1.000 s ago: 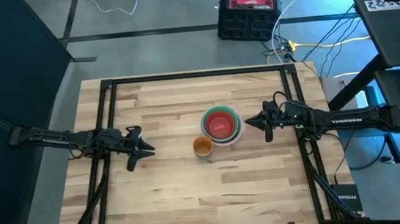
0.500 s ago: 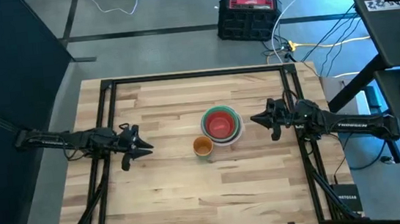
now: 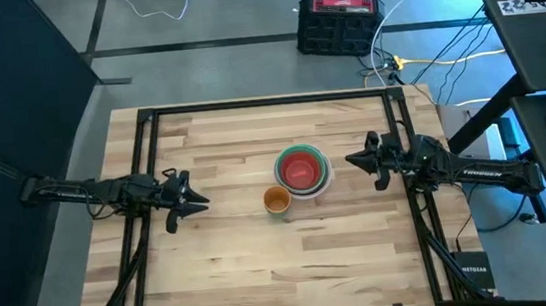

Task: Nest bowls inside each other
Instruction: Return to home position

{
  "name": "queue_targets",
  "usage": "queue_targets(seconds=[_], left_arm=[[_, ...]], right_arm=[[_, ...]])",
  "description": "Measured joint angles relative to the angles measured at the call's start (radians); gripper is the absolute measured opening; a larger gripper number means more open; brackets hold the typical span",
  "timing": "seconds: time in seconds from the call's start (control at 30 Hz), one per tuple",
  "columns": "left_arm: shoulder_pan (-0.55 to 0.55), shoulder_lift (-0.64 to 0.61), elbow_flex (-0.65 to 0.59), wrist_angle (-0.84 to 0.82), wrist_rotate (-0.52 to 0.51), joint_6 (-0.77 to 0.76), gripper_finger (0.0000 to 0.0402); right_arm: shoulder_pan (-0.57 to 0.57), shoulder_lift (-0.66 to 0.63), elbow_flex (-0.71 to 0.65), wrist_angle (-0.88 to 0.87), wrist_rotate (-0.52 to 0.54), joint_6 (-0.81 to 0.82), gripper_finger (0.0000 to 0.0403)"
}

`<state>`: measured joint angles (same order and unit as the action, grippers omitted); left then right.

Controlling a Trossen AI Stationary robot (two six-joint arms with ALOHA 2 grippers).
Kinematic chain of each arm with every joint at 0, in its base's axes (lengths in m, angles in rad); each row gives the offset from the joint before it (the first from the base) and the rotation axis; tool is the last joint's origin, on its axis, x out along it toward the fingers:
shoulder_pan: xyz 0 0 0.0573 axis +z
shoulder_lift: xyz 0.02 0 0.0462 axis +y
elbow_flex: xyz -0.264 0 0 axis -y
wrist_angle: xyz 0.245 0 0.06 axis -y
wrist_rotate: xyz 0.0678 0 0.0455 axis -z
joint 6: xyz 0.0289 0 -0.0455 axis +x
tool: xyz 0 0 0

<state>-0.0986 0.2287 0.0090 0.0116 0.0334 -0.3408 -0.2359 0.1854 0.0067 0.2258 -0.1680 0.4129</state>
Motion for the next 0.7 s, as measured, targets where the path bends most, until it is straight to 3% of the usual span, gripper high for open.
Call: queue_targets(seconds=[0.7], left_arm=[[0.0, 0.0, 0.0, 0.0, 0.001, 0.0, 0.0088]], right_arm=[[0.0, 0.001, 0.0, -0.02, 0.0, 0.0, 0.0]])
